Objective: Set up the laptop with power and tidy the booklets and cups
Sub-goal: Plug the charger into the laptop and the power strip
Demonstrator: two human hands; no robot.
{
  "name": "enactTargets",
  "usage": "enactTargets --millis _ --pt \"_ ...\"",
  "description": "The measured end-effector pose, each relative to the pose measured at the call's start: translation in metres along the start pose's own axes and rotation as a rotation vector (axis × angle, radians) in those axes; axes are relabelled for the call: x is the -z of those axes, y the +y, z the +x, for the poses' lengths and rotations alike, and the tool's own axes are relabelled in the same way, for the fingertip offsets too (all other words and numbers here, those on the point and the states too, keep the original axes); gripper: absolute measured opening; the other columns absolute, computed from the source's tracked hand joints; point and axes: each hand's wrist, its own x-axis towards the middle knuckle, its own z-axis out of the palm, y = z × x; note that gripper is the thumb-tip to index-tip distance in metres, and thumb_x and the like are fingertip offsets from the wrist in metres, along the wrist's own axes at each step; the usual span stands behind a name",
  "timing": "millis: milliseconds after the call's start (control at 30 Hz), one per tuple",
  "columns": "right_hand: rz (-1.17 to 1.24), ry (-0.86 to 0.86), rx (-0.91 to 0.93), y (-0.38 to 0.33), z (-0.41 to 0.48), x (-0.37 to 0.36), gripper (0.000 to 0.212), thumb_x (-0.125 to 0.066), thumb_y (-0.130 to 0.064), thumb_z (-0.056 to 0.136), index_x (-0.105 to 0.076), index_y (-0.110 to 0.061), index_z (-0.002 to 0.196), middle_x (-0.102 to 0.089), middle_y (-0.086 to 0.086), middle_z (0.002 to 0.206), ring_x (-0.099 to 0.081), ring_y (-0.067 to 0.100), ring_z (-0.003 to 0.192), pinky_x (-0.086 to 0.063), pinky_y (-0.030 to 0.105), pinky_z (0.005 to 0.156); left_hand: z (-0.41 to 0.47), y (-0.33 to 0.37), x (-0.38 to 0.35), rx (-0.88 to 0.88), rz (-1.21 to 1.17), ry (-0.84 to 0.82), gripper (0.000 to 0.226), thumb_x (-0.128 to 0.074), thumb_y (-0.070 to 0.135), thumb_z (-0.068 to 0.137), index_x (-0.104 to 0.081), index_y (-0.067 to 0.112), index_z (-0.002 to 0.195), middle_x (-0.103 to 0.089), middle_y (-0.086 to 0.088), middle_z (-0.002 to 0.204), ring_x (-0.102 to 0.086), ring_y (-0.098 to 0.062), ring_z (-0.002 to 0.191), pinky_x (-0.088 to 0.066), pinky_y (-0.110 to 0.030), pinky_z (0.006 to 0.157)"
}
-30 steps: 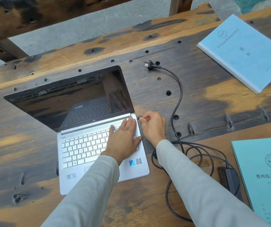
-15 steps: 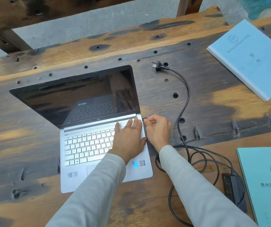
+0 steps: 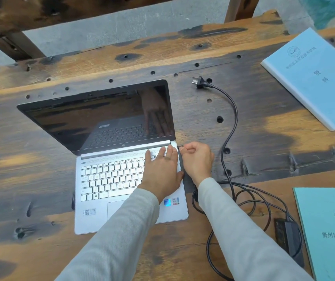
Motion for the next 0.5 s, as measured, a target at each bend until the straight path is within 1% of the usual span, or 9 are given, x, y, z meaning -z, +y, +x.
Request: enactTargets --millis 100,167,200,233,300,367,433,500 --pt "-0.08 -0.075 0.039 -0.003 0.005 0.01 0.011 -0.074 -0.024 0.085 -0.08 -0.017 0.08 -0.077 0.0 0.076 -0.07 0.021 0.084 -0.055 0.03 0.082 -0.001 0.0 -0.003 0.009 -0.02 0.011 0.071 -0.04 0.05 0.1 -0.017 0.014 0.157 -0.016 -0.003 0.167 -0.015 -0.021 0.153 -0.01 -0.058 0.12" --pt "-0.181 -0.137 0.035 -0.01 0.016 0.022 0.011 -0.072 -0.025 0.083 -0.082 -0.021 0.079 -0.079 0.001 0.083 -0.07 0.023 0.092 -0.053 0.024 0.083 -0.001 -0.002 -0.005 0.005 -0.027 0.026 0.07 -0.039 0.051 0.1 -0.019 0.015 0.156 -0.017 -0.002 0.167 -0.015 -0.02 0.153 -0.011 -0.058 0.12" --pt "-0.208 -0.134 0.033 -0.015 0.022 0.029 0.012 -0.071 -0.024 0.083 -0.082 -0.023 0.081 -0.079 -0.001 0.086 -0.069 0.024 0.097 -0.052 0.024 0.086 -0.002 -0.003 -0.006 0.001 -0.03 0.035 0.069 -0.039 0.051 0.1 -0.02 0.015 0.156 -0.018 -0.001 0.167 -0.016 -0.019 0.153 -0.011 -0.058 0.12" --pt "-0.22 -0.096 0.045 -0.02 0.03 0.037 0.014 -0.069 -0.023 0.084 -0.083 -0.023 0.084 -0.08 0.0 0.09 -0.069 0.025 0.101 -0.051 0.025 0.09 -0.002 -0.004 -0.006 -0.002 -0.035 0.043 0.068 -0.039 0.051 0.1 -0.021 0.016 0.155 -0.019 0.0 0.166 -0.016 -0.017 0.152 -0.012 -0.058 0.12" --pt "-0.205 0.053 0.087 -0.028 0.05 0.057 0.016 -0.067 -0.022 0.086 -0.082 -0.02 0.092 -0.08 0.003 0.095 -0.069 0.028 0.105 -0.049 0.026 0.095 -0.002 -0.006 -0.007 -0.004 -0.047 0.049 0.065 -0.039 0.049 0.101 -0.022 0.017 0.155 -0.019 0.002 0.166 -0.016 -0.016 0.152 -0.012 -0.058 0.12" --pt "-0.197 0.181 0.101 -0.03 0.072 0.079 0.022 -0.067 -0.021 0.086 -0.077 -0.017 0.105 -0.078 0.006 0.102 -0.068 0.029 0.108 -0.046 0.028 0.097 -0.002 -0.006 -0.007 -0.003 -0.052 0.048 0.064 -0.039 0.049 0.101 -0.022 0.017 0.155 -0.019 0.002 0.166 -0.016 -0.016 0.152 -0.011 -0.058 0.12" --pt "-0.24 0.226 0.052 -0.021 0.091 0.096 0.034 -0.069 -0.024 0.086 -0.069 -0.014 0.118 -0.072 0.01 0.116 -0.062 0.031 0.117 -0.042 0.031 0.101 -0.003 -0.005 -0.008 0.0 -0.057 0.057 0.064 -0.038 0.049 0.102 -0.022 0.017 0.155 -0.02 0.002 0.166 -0.016 -0.017 0.152 -0.011 -0.058 0.12" --pt "-0.269 0.222 -0.091 -0.006 0.097 0.104 0.044 -0.074 -0.03 0.085 -0.064 -0.011 0.123 -0.065 0.016 0.126 -0.055 0.034 0.125 -0.042 0.035 0.103 -0.005 -0.004 -0.01 0.009 -0.06 0.071 0.065 -0.038 0.049 0.102 -0.022 0.017 0.156 -0.02 0.002 0.166 -0.016 -0.017 0.153 -0.012 -0.057 0.12"
